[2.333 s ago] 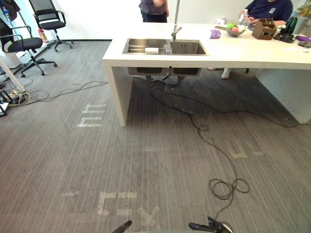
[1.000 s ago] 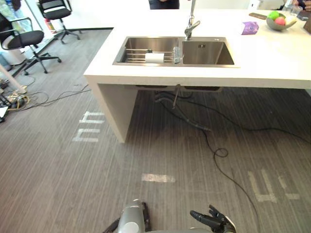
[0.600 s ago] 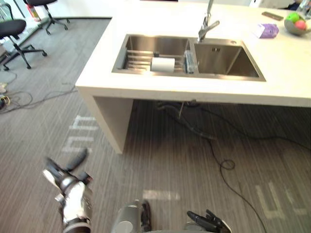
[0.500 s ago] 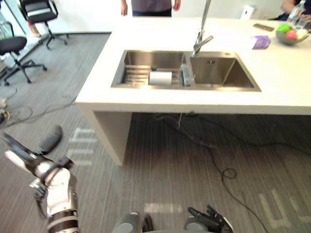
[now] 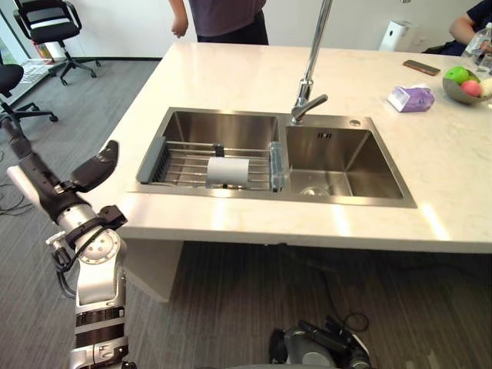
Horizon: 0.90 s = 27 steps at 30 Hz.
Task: Walk over to the sink, pick up the cup, carry it to the dishwasher, place the cup inside the dishwasher, then close the dishwasher door
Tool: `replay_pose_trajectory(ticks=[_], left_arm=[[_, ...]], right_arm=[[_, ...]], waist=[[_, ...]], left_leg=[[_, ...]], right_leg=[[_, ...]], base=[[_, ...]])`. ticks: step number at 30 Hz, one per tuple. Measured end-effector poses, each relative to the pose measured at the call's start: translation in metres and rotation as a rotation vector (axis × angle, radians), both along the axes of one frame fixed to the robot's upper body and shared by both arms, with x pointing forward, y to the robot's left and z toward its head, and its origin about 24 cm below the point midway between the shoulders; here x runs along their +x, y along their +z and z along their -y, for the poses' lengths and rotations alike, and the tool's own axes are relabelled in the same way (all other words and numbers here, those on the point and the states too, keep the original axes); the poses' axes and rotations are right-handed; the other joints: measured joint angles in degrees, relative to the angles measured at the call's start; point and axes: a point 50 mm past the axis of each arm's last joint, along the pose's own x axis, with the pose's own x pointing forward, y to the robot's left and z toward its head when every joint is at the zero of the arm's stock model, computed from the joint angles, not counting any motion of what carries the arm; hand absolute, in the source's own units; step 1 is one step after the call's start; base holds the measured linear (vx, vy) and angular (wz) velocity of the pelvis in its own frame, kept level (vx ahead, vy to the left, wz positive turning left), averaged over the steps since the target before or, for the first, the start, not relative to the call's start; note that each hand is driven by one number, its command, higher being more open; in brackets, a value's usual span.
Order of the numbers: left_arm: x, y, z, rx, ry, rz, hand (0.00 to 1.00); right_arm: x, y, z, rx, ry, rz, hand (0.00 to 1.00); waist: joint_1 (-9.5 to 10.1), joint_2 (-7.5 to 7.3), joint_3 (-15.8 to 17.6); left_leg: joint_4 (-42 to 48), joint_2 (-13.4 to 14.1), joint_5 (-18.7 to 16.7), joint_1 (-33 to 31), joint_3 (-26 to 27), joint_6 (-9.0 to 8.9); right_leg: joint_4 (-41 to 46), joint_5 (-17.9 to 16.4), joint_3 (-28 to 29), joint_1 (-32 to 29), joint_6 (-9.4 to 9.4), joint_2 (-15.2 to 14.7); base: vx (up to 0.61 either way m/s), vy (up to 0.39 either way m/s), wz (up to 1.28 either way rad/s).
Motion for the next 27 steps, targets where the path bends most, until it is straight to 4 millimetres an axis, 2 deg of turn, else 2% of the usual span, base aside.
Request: replay_pose_trajectory(ticks=[2, 3, 4, 5, 6, 7, 8, 9, 11, 14, 16, 19, 22, 27], left_arm=[[0.001, -0.001, 0.023, 0.03, -0.115, -0.01, 1.0], [-0.001, -0.005, 0.027, 0.071, -0.139, -0.036, 1.0], [-0.002, -0.006, 0.028, 0.098, -0.141, -0.05, 1.0], [-0.002, -0.004, 0.028, 0.148, -0.143, -0.057, 1.0], [-0.002, -0.002, 0.028, 0.166, -0.144, -0.053, 1.0], [-0.002, 0.006, 0.027, 0.225, -0.156, -0.035, 1.0], [-0.001, 0.011, 0.027, 0.285, -0.18, -0.036, 1.0], [0.002, 0.015, 0.03, 0.312, -0.205, -0.033, 1.0], [0.018, 0.025, 0.049, 0.494, -0.347, -0.063, 1.0], [0.028, 0.018, 0.069, 0.74, -0.515, -0.166, 1.0], [0.036, 0.02, 0.071, 0.84, -0.578, -0.211, 1.0], [0.053, 0.029, 0.054, 0.95, -0.59, -0.315, 1.0], [0.058, 0.032, 0.041, 1.0, -0.597, -0.393, 1.0], [0.057, 0.028, 0.046, 1.054, -0.692, -0.446, 1.0]], right_arm=[[-0.004, 0.001, 0.01, -0.005, 0.007, -0.027, 1.0], [-0.013, -0.001, 0.01, 0.0, 0.01, -0.062, 1.0], [-0.018, -0.002, 0.011, -0.001, 0.01, -0.077, 1.0], [-0.023, -0.002, 0.013, -0.002, 0.007, -0.089, 1.0], [-0.025, -0.002, 0.014, -0.001, 0.003, -0.089, 1.0], [-0.028, -0.001, 0.021, -0.005, -0.02, -0.095, 1.0], [-0.031, -0.002, 0.021, 0.005, -0.032, -0.101, 1.0], [-0.031, -0.002, 0.02, 0.01, -0.038, -0.098, 1.0], [-0.03, -0.003, 0.017, 0.032, -0.074, -0.103, 1.0], [-0.03, -0.004, 0.016, 0.04, -0.07, -0.112, 1.0], [-0.029, -0.004, 0.016, 0.042, -0.056, -0.109, 1.0], [-0.028, -0.004, 0.015, 0.049, -0.047, -0.105, 1.0], [-0.027, -0.003, 0.016, 0.043, -0.032, -0.103, 1.0], [-0.026, -0.003, 0.016, 0.044, -0.03, -0.106, 1.0]], waist=[[0.27, 2.11, -0.26], [0.63, 1.93, -0.54], [0.83, 1.54, -0.93], [1.33, 1.79, -1.95], [1.37, 2.18, -2.39], [1.37, 3.56, -3.58], [1.19, 3.46, -4.92], [1.01, 3.31, -5.13], [0.44, 2.62, -5.07], [-0.65, 2.48, -5.16], [-1.14, 2.45, -5.2], [-1.51, 2.43, -5.18], [-2.1, 2.4, -5.17], [-2.52, 2.31, -5.11]], left_leg=[[18.05, 6.27, -0.56, -7.83, 1.05, 0.12], [17.47, 7.15, -1.7, -8.73, 2.75, 0.42], [14.68, 6.95, -2.06, -8.99, 3.65, 0.94], [4.74, 5.57, -1.22, -9.35, 5.77, 1.69], [-0.23, 4.79, 0.88, -9.48, 6.15, 2.31], [-10.81, 3.04, 7.15, -9.08, 5.38, -0.74], [-17.37, 0.99, 9.26, -6.93, 5.35, -2.47], [-20.33, 0.15, 10.39, -6.12, 5.57, -2.81], [-28.12, -2.16, 14.42, -2.94, 5.54, -2.36], [-29.68, -2.6, 14.69, 0.5, 5.49, -2.29], [-29.66, -2.84, 14.69, 1.18, 5.67, -2.29], [-29.67, -2.92, 14.69, 1.45, 6.18, -2.29], [-29.69, -2.94, 14.68, 1.85, 6.4, -2.3], [-30.33, -2.88, 14.6, 1.82, 7.15, -2.35]], right_leg=[[-5.06, 0.18, -2.18, 6.96, -1.06, 2.64], [-7.53, -0.35, -2.46, 10.62, -1.53, 2.8], [-8.61, -0.37, -2.38, 11.8, -1.37, 2.61], [-9.64, -0.42, -1.76, 12.62, -0.68, 2.1], [-9.86, -0.5, -1.52, 12.46, -0.44, 2.01], [-9.45, -0.3, -0.52, 11.69, 1.18, 2.13], [-9.5, -0.16, 0.56, 10.78, 1.45, 1.62], [-9.5, -0.16, 0.56, 10.3, 1.46, 1.12], [-9.74, -0.15, 0.9, 10.44, 1.44, 0.04], [-9.76, -0.15, 2.77, 13.12, 1.44, -0.04], [-9.96, -0.15, 4.11, 13.64, 1.45, -0.38], [-11.0, -0.14, 5.68, 13.49, 1.46, -0.17], [-11.82, 0.0, 6.87, 13.49, 1.7, -0.01], [-13.07, 0.7, 7.8, 13.12, 2.9, 0.32]], base=[[0.28, -0.143, 0.5], [0.25, -0.07, 0.12], [0.26, -0.034, -0.09], [0.22, -0.001, -0.14], [0.29, 0.038, -0.23], [0.32, 0.037, -0.21], [0.33, 0.039, -0.14], [0.28, 0.049, 0.1], [0.19, 0.074, 0.32], [0.11, 0.038, 0.09], [0.07, 0.004, -0.1], [0.01, -0.035, -0.26], [-0.03, -0.048, -0.23], [-0.09, -0.022, -0.08]])
